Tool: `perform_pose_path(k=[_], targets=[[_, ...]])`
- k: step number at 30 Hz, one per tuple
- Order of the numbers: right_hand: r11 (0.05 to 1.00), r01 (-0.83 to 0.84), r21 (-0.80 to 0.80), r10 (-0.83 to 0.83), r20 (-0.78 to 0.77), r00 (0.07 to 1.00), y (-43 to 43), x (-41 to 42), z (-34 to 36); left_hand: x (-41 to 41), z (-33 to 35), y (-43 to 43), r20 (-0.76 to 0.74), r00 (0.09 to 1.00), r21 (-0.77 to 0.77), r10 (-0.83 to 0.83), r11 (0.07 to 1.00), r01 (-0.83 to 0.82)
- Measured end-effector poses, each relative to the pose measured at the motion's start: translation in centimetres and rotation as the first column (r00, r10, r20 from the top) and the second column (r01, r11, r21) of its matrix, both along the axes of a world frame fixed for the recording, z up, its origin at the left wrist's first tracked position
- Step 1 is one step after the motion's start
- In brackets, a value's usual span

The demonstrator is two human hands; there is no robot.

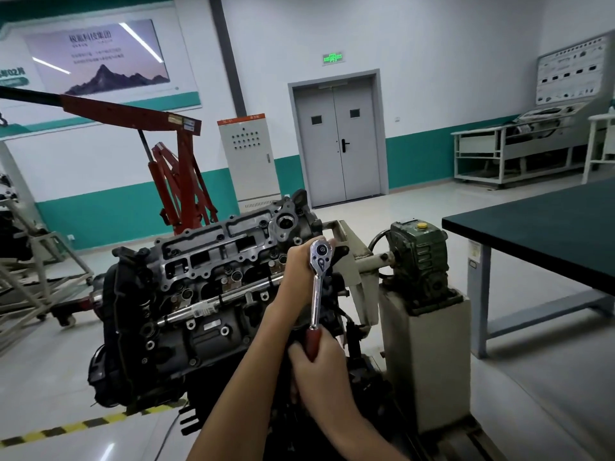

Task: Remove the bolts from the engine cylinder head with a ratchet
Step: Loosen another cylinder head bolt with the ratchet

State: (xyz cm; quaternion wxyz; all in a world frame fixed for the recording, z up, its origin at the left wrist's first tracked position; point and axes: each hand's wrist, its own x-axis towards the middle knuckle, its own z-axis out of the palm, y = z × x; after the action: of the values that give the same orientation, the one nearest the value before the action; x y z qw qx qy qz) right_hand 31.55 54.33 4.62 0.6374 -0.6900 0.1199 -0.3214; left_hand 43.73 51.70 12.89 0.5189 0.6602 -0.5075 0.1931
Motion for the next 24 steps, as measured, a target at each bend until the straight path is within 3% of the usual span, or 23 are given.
perform_pose_path(k=[2,4,6,8,9,10,11,13,15,18,21,24], targets=[[0.980,0.025,-0.198,-0.037,-0.057,0.998,-2.9,-1.1,0.4,0.2,0.3,0.2,0.025,1.000,0.040,-0.008,0.999,0.007],[0.898,0.005,-0.439,-0.070,-0.132,0.989,-7.7,-2.9,1.1,0.1,0.6,0.4,0.022,0.999,0.086,-0.047,0.995,0.045],[0.721,-0.080,-0.688,-0.120,-0.237,0.964,-12.9,-3.7,3.6,0.2,1.1,0.8,-0.004,0.998,0.134,-0.058,0.989,0.058],[0.452,-0.159,-0.878,-0.238,-0.291,0.927,-16.9,-3.4,7.0,0.6,1.1,1.1,-0.026,0.998,0.155,-0.051,0.986,0.055],[0.365,-0.164,-0.917,-0.268,-0.272,0.924,-17.9,-3.1,8.2,0.6,1.0,1.2,-0.035,0.998,0.149,-0.056,0.987,0.060],[0.336,-0.150,-0.930,-0.277,-0.250,0.928,-18.3,-2.8,8.5,0.4,0.9,1.3,-0.036,0.998,0.131,-0.056,0.990,0.060],[0.375,-0.128,-0.918,-0.270,-0.240,0.933,-17.9,-2.8,8.1,0.2,0.6,1.3,-0.035,0.998,0.104,-0.057,0.993,0.060],[0.582,-0.064,-0.810,-0.212,-0.228,0.950,-15.2,-3.0,5.2,-0.2,0.1,1.0,-0.060,0.997,0.030,-0.056,0.998,0.058],[0.782,0.038,-0.622,-0.173,-0.158,0.972,-10.7,-3.1,2.0,-0.6,-0.2,0.7,-0.066,0.996,-0.046,-0.054,0.998,0.051],[0.965,0.095,-0.246,-0.109,-0.047,0.993,-3.4,-1.3,0.0,-0.5,-0.4,0.4,-0.037,0.999,-0.083,-0.039,0.996,0.036],[0.991,0.093,-0.100,-0.092,0.007,0.996,-0.1,0.1,0.0,-0.3,-0.3,0.4,-0.022,1.000,-0.052,0.005,0.999,-0.006],[0.939,0.060,-0.338,-0.092,-0.079,0.993,-4.6,-1.7,0.6,-0.1,0.1,0.7,-0.034,0.999,0.007,-0.021,1.000,0.022]])
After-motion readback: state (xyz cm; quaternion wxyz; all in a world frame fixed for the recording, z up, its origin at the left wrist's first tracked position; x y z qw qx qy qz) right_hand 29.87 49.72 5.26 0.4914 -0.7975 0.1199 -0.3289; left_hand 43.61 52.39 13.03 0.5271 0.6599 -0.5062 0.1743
